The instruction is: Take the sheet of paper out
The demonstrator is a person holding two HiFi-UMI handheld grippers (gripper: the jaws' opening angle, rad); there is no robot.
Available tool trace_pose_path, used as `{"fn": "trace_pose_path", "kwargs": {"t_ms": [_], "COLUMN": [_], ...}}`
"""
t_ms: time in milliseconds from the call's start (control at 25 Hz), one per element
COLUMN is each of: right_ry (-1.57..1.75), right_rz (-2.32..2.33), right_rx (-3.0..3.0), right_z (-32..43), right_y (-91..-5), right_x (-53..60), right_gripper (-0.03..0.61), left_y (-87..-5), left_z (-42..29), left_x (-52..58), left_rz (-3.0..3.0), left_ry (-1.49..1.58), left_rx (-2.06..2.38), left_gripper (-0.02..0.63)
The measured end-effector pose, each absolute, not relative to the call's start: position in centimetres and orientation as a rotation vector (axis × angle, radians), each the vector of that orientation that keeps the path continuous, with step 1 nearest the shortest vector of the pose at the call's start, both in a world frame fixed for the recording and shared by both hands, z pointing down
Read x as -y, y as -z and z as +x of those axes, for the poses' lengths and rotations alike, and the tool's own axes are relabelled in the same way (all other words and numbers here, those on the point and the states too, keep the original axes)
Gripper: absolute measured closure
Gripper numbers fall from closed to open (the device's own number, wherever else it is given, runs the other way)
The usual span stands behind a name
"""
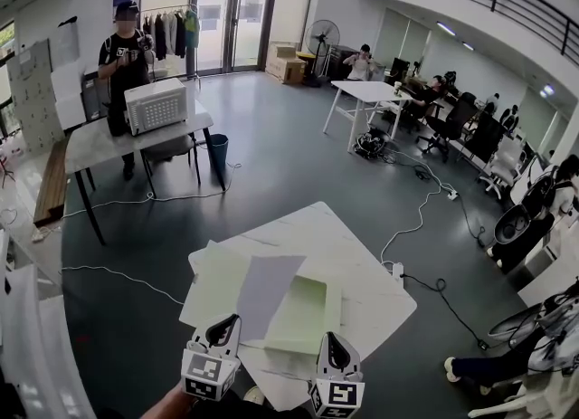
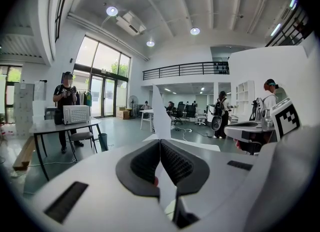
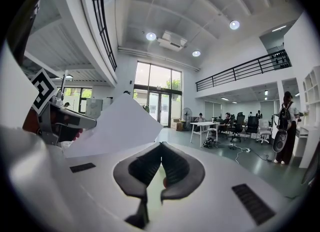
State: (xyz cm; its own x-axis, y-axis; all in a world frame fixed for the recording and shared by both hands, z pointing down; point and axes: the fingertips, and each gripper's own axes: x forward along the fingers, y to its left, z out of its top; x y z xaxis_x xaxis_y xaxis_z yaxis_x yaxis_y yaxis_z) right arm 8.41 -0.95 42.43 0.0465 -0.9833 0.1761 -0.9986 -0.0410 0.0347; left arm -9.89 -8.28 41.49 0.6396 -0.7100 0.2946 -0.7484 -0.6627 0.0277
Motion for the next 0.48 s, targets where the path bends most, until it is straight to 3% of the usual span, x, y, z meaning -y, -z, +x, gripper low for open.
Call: {"fn": "trace_pose_path", "kwargs": {"t_ms": [480], "right_ry": [-0.138], "right_rz": [2.146], "right_rx": [2.060], "right_z": [8.42], "right_y": [-42.69], "right_x": [1.43], "right_gripper": [0.561], "left_y": [-42.04], "left_z": [-10.04], "left_x": [8.67], "left_rz": [2.698], "left_ry": [-0.396], "left_rx": [1.214], "left_gripper": [0.588]}}
